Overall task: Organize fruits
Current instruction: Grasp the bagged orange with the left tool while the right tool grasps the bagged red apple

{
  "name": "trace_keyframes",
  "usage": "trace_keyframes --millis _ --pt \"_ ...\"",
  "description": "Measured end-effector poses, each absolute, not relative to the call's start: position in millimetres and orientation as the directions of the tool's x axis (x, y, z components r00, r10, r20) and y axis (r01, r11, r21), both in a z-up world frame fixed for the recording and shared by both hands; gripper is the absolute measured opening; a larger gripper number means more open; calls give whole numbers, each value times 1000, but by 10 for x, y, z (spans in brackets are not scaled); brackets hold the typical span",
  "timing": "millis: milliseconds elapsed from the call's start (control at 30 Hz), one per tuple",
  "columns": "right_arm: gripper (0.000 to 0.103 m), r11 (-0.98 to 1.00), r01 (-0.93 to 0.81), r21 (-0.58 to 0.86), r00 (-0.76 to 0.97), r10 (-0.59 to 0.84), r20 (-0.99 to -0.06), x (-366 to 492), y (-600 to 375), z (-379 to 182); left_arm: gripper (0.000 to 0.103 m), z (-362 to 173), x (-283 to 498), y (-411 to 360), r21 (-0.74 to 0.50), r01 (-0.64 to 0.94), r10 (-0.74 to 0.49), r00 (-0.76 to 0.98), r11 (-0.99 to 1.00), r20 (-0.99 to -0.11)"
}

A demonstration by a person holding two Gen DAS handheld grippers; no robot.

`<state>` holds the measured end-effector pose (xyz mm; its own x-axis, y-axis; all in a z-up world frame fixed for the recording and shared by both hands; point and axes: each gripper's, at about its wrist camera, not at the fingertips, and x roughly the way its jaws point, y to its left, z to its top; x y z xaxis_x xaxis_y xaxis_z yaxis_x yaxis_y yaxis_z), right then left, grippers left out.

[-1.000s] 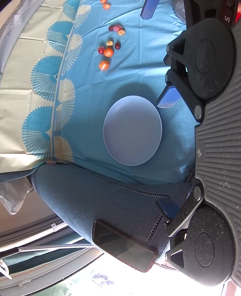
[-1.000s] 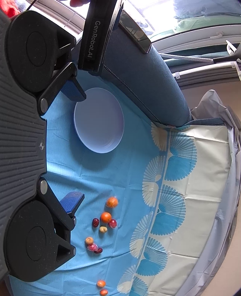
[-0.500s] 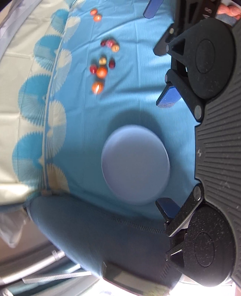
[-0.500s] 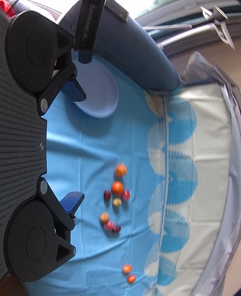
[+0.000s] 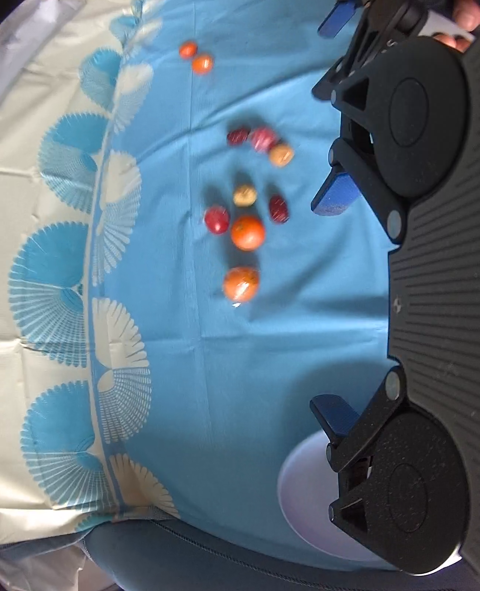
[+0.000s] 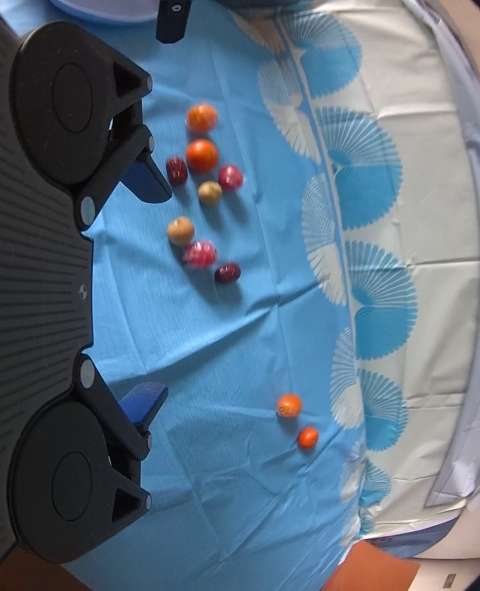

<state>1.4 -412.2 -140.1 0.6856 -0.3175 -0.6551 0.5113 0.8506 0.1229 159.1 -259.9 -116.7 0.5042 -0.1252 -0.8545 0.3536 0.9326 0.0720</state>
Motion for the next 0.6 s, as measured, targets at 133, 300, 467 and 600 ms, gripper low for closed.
trace_keyframes --millis 133,300,467,600 --pt "102 840 528 120 676 -331 -659 308 -4300 -1652 103 -1385 1941 -2741 80 345 -116 513 935 -851" --pt "102 829 530 180 682 -290 -671 754 -4493 -1780 103 -1628 2393 -2907 105 372 -104 500 922 -860" --pt "94 819 550 165 627 -274 -729 1086 -4563 -1934 103 -1924 2709 -3006 155 354 -36 479 922 -877" --pt "78 822 561 93 593 -321 -738 1073 -4458 -1944 103 -2029 2814 -3024 134 360 -45 449 923 -893"
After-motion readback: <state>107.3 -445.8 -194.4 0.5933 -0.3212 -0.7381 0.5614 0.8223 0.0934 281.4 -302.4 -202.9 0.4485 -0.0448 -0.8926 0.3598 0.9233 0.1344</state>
